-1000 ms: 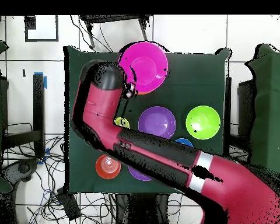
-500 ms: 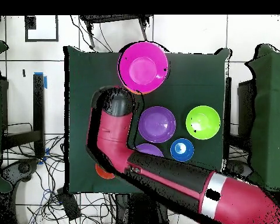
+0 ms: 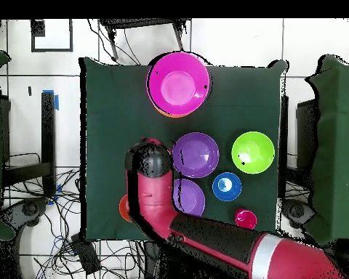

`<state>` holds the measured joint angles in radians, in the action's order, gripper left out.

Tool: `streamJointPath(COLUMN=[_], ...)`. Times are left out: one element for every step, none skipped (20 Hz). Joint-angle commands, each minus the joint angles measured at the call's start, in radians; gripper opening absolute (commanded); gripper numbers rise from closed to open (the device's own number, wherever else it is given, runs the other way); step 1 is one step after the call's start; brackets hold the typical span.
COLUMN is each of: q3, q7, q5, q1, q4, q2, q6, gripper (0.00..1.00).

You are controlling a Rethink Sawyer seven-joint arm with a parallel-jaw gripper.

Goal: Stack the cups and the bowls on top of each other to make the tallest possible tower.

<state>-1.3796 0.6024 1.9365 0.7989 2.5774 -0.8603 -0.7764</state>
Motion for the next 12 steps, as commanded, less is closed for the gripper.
streamJointPath(q3=[0.280,0.301,0.319,0.338,0.357,0.371,0.385,0.396,0.411,0.422,0.434,0.444], q7=[0.476,0.508,0.522,0.536,0.544,0.539,0.533,0.519,0.525,0.527,0.534,0.539], q5=[-0.265,-0.316,-0.348,-0.381,-0.410,-0.416,-0.422,-0.408,-0.425,-0.427,-0.437,-0.435], q1=[-0.036,-0.034,-0.033,-0.033,-0.031,-0.035,-0.038,-0.050,-0.051,-0.061,-0.064,-0.073], q4=[0.179,0.182,0.182,0.181,0.181,0.176,0.170,0.156,0.153,0.145,0.146,0.146], q2=[0.064,0.076,0.085,0.093,0.101,0.103,0.105,0.102,0.108,0.109,0.110,0.111], q6=[0.117,0.106,0.103,0.099,0.095,0.101,0.107,0.116,0.122,0.126,0.132,0.140], gripper=[1.00,1.00,1.00,1.00,1.00,1.00,1.00,1.00,1.00,1.00,1.00,1.00])
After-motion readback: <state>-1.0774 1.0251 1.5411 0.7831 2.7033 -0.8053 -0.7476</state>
